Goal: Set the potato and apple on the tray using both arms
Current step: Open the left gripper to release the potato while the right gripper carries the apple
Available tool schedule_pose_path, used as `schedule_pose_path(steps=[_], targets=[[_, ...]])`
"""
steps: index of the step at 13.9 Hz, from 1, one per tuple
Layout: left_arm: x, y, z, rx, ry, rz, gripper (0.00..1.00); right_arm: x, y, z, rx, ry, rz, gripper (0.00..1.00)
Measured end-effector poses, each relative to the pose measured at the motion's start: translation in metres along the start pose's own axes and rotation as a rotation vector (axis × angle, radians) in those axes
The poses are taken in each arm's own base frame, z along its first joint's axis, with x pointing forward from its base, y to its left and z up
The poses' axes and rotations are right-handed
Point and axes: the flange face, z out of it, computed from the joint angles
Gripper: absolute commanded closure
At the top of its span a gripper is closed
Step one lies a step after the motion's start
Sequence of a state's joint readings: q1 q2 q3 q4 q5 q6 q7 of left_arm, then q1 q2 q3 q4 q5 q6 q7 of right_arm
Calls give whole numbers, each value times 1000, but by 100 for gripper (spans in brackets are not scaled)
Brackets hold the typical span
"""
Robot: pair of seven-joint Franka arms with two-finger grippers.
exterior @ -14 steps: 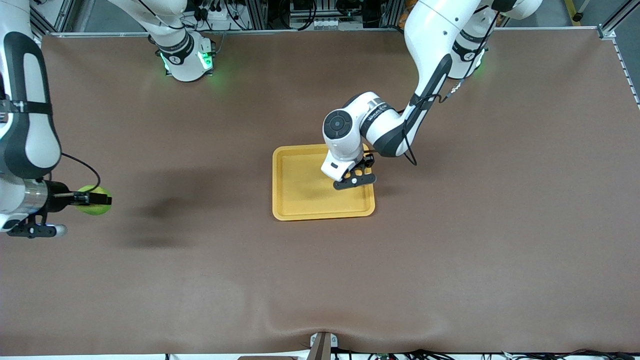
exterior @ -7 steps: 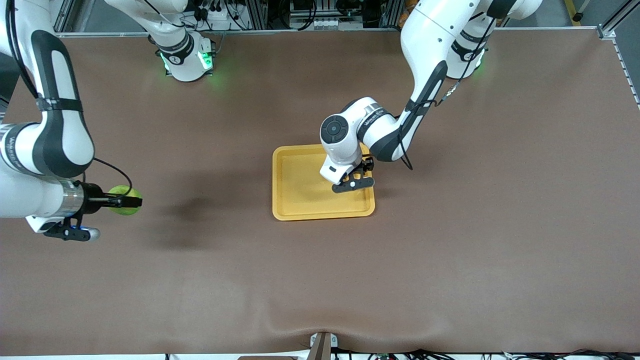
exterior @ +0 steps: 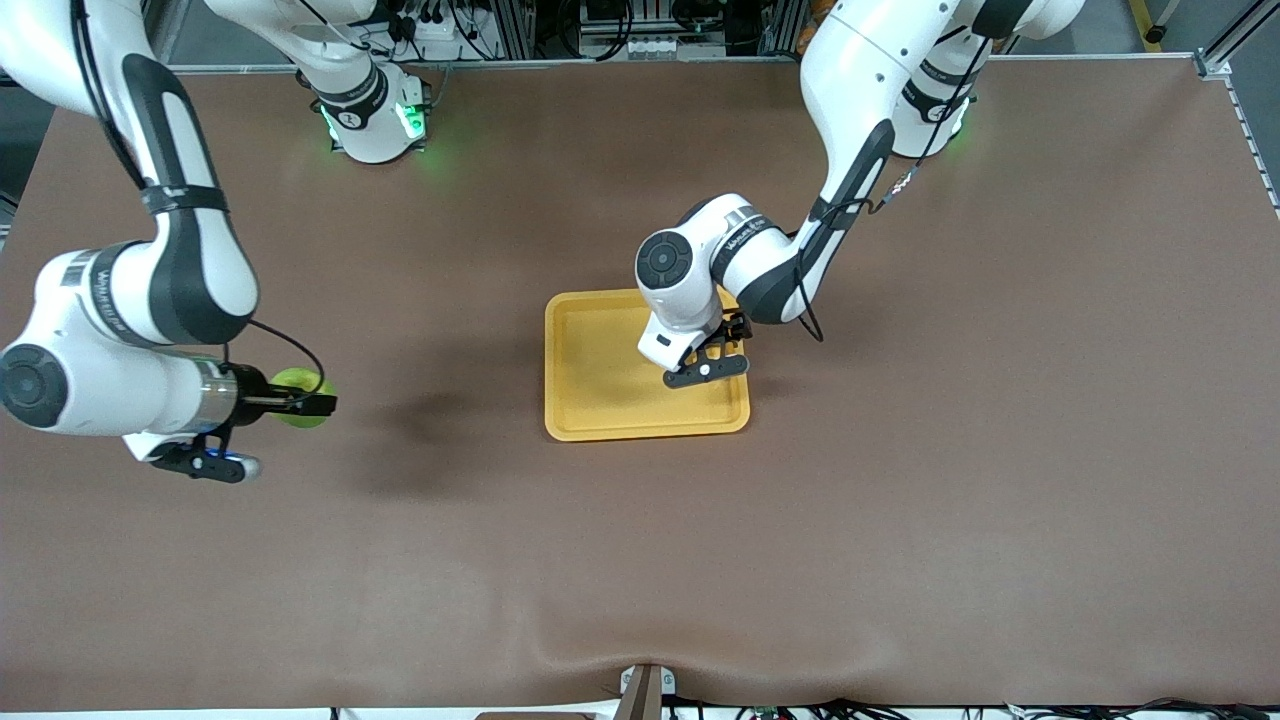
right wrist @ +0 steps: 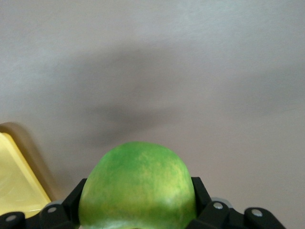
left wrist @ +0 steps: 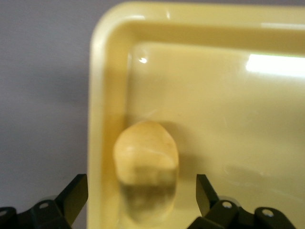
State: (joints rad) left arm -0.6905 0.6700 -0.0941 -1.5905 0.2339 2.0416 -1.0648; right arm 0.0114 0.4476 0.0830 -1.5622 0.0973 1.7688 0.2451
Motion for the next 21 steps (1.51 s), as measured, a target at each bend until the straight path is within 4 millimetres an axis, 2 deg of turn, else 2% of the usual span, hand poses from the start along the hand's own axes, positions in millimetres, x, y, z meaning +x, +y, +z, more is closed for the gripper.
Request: schedule_pose_path(steps=[2, 3, 4, 6, 9, 12, 13, 15, 18, 21], targets=[[16, -13, -40, 2, 13, -33, 0, -5, -18, 2, -1, -3, -9, 100], [30, -26, -63, -10, 28, -60, 0, -8, -26, 3, 5, -6, -4, 100], [45, -44, -84, -27, 42, -94, 0, -10, -34, 5, 7, -7, 10, 100], [82, -95, -116, -41, 52, -166, 0, -16, -58, 7, 6, 6, 34, 100], [126, -171, -135, -27, 32, -206, 0, -29, -106, 16, 17, 30, 82, 100], [160, -243, -156, -40, 37, -234, 0, -41, -154, 42, 34, 38, 112, 100], [166, -265, -166, -50, 42, -244, 0, -43, -169, 55, 33, 38, 123, 100], [167, -300, -182, -63, 50, -234, 0, -49, -194, 82, 28, 34, 151, 100], [155, -336, -192, -63, 44, -177, 0, -57, -219, 107, 32, 23, 188, 100], [154, -369, -196, -81, 38, -120, 0, -68, -243, 122, 60, 18, 202, 100]])
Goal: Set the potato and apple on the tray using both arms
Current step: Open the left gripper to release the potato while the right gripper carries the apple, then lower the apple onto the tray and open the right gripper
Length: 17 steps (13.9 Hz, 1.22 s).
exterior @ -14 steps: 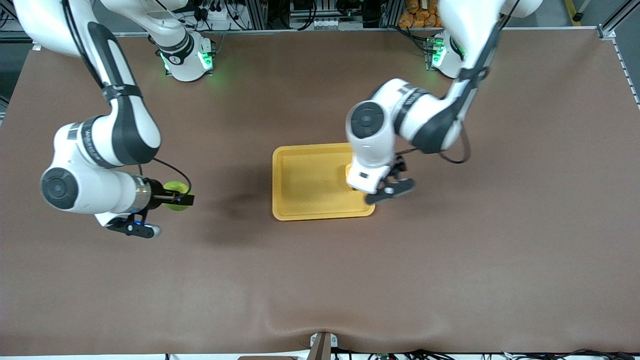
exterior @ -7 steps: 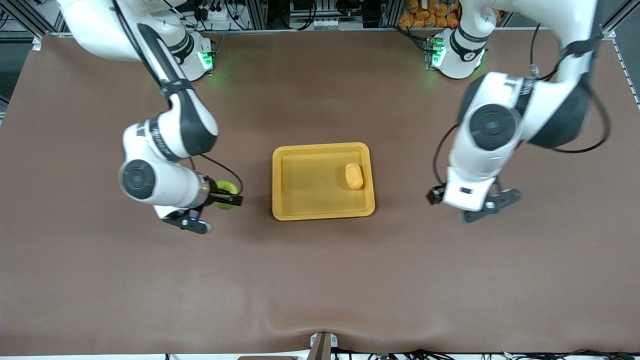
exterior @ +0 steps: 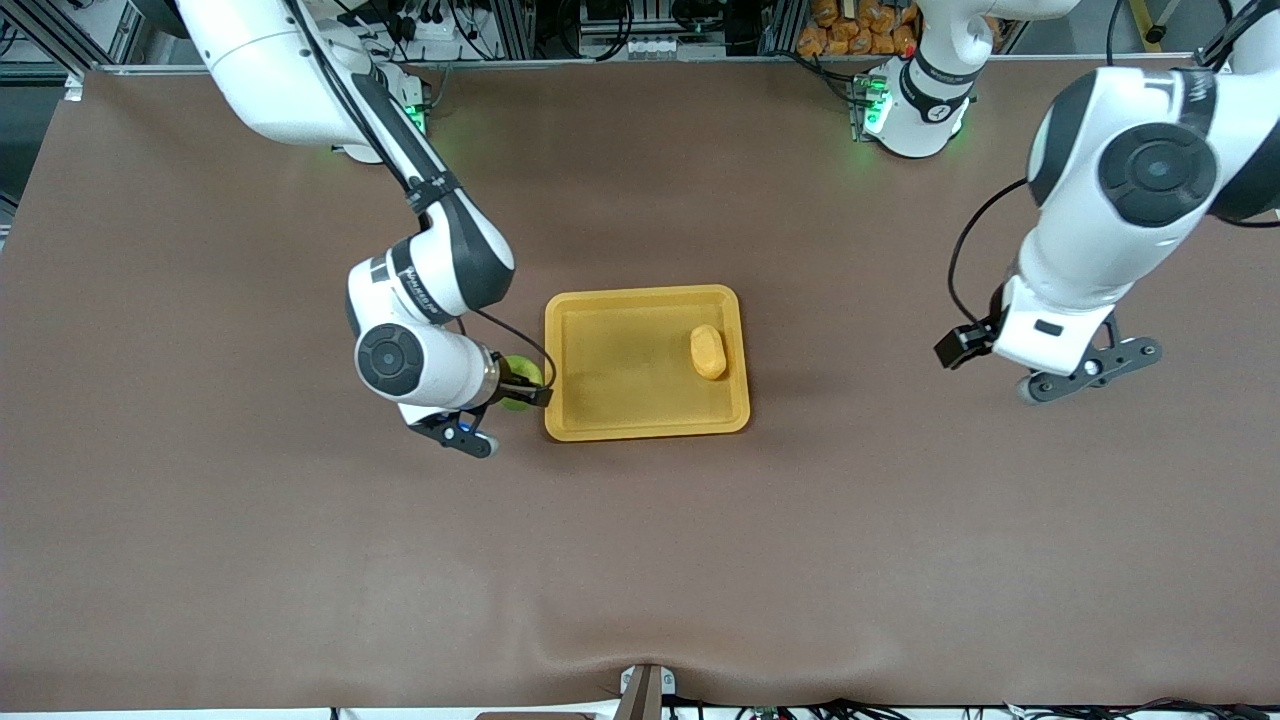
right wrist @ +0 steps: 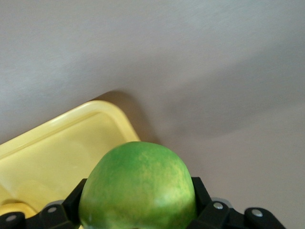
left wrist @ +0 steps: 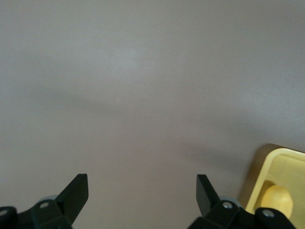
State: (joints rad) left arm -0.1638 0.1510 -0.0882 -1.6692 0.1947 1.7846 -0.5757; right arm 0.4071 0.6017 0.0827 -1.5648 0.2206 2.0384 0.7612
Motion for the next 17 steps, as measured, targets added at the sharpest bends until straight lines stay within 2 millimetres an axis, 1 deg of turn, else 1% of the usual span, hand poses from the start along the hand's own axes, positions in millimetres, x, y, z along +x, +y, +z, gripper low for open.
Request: schedule_pose_path(steps=[2, 5, 7, 10, 12, 14, 16, 17], targets=[[3, -21, -4, -17, -18, 49, 0, -13, -15, 12, 7, 9, 24, 100], [1, -47, -15, -53, -37, 125, 0, -32, -34, 33, 8, 15, 42, 100], [-3, -65, -26, -62, -45, 185, 0, -37, -38, 44, -1, 8, 65, 100], [-3, -95, -37, -102, -58, 237, 0, -43, -44, 66, -18, -1, 90, 100], [-8, -112, -44, -106, -88, 293, 0, -44, -44, 73, -23, -3, 93, 99], [-15, -120, -49, -112, -112, 334, 0, -43, -44, 78, -19, 1, 94, 89], [-18, -120, -56, -136, -117, 336, 0, -42, -44, 85, -25, -3, 96, 77], [-20, -121, -60, -141, -117, 336, 0, -42, -43, 89, -29, -5, 97, 60]])
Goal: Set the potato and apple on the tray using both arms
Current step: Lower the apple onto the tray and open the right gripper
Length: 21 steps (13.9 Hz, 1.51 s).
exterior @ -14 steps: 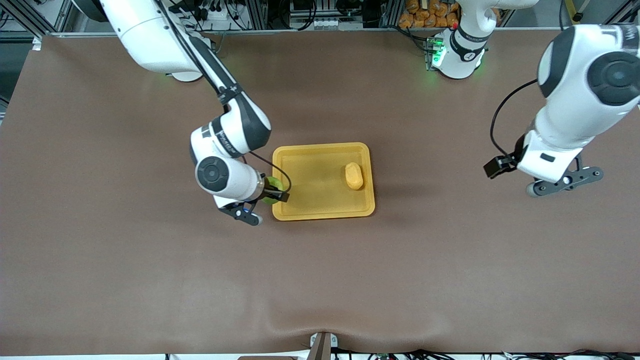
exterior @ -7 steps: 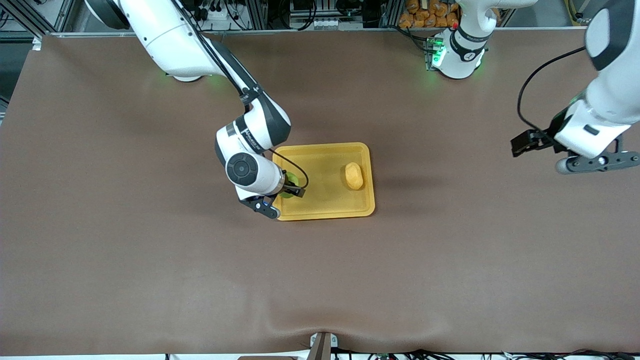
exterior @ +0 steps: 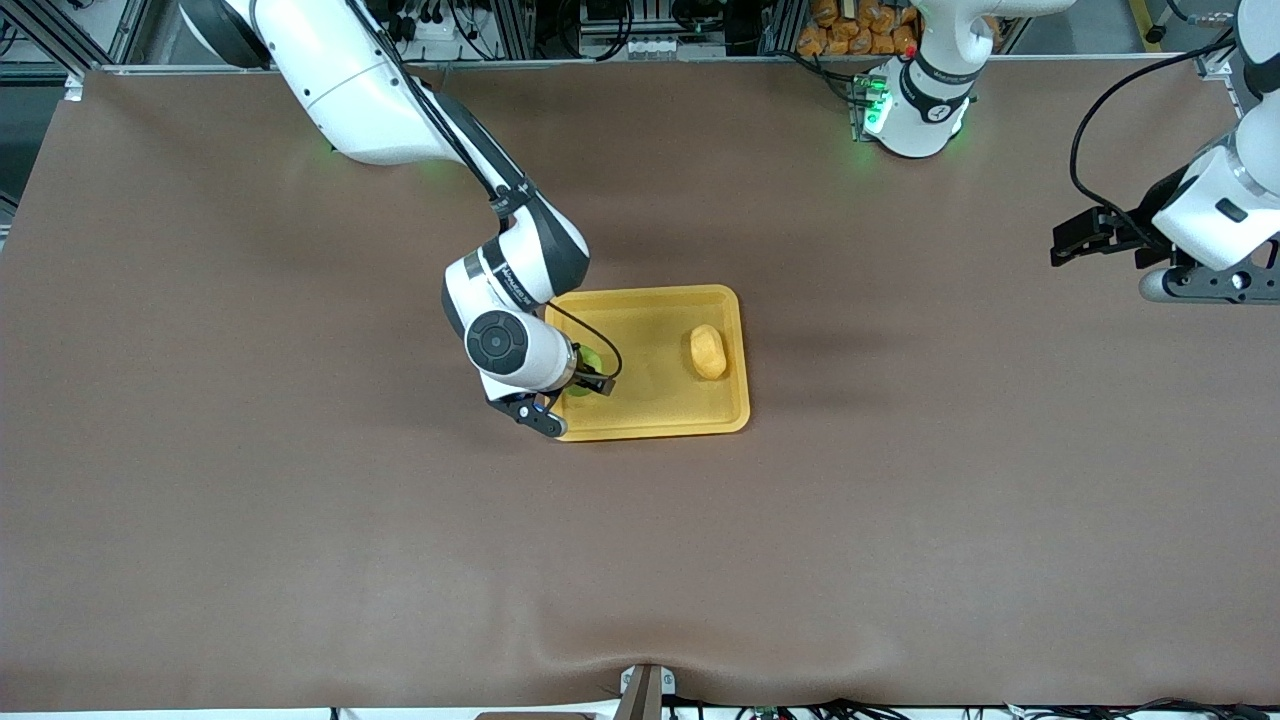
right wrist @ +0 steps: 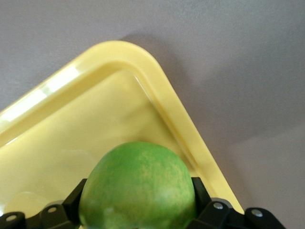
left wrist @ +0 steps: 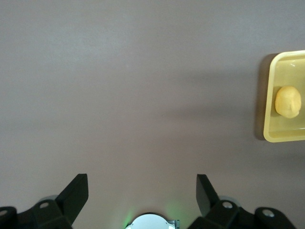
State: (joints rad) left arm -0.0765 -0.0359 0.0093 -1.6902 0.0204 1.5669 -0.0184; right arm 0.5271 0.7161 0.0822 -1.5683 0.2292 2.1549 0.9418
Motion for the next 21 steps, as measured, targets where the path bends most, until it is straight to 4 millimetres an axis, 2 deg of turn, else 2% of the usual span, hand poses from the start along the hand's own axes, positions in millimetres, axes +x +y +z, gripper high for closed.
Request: schedule_pose_path(steps=[1, 4, 7, 11, 16, 18, 21], targets=[[-2, 1, -4, -1, 5, 1, 0, 1, 1, 4, -4, -2, 1, 2], [-5, 4, -16, -2, 31, -12, 0, 4, 0, 11, 6, 6, 6, 0], [-6, 4, -38, -3, 76, -21, 0, 2, -2, 11, 9, 8, 2, 0], [-5, -3, -41, 39, 84, -28, 0, 4, -4, -2, 8, 8, 2, 0], [-5, -6, -40, 49, 83, -31, 0, 10, -6, -57, -22, -16, 4, 0], [-5, -6, -41, 49, 83, -31, 0, 25, -2, -86, -8, -8, 22, 0], [-5, -4, -43, 49, 89, -28, 0, 63, 17, -147, 24, -5, 66, 0]])
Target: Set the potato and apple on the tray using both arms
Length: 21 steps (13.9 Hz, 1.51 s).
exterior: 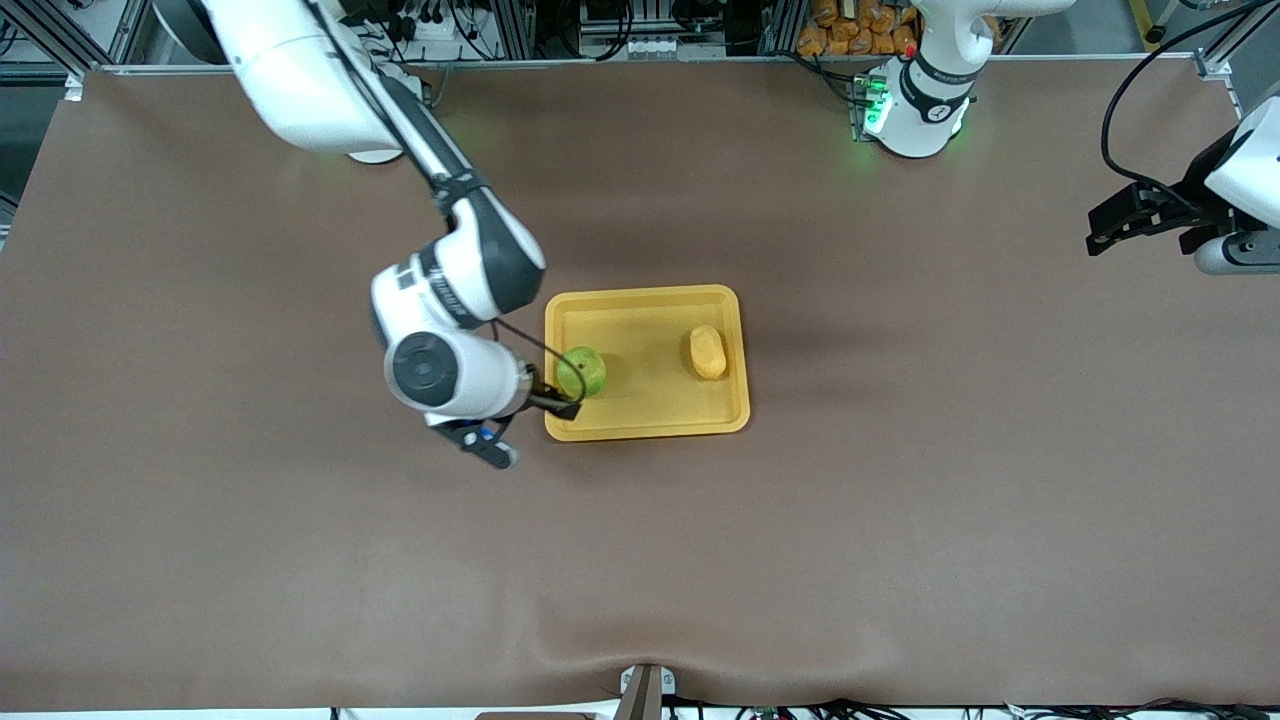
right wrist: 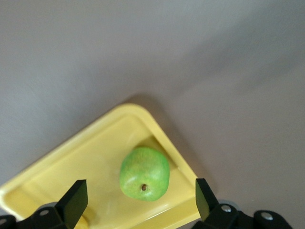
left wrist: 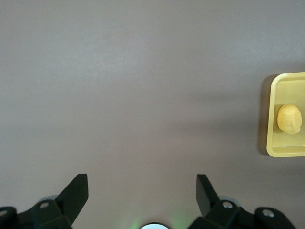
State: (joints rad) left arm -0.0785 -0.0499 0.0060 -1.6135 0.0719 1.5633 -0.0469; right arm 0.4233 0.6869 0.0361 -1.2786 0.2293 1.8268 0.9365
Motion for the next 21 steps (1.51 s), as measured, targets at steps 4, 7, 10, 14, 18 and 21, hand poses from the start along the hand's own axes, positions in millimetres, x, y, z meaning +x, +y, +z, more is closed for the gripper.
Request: schedule_pose_path(steps=[4, 7, 10, 14, 18, 21], targets=[[0, 3, -7, -2, 15, 4, 0, 32, 21, -36, 16, 3, 42, 0], [0, 5, -11, -19, 21, 5, 0, 58, 44, -63, 14, -8, 85, 0], [0, 5, -16, -36, 29, 3, 0, 84, 70, -85, 23, -14, 120, 0], [-1, 4, -18, -37, 24, 1, 0, 96, 86, -110, 44, 10, 144, 0], [-2, 4, -17, -37, 22, 1, 0, 106, 109, -144, 61, 62, 179, 0], [-1, 3, -17, -37, 21, -1, 0, 117, 143, -175, 64, 73, 178, 0]])
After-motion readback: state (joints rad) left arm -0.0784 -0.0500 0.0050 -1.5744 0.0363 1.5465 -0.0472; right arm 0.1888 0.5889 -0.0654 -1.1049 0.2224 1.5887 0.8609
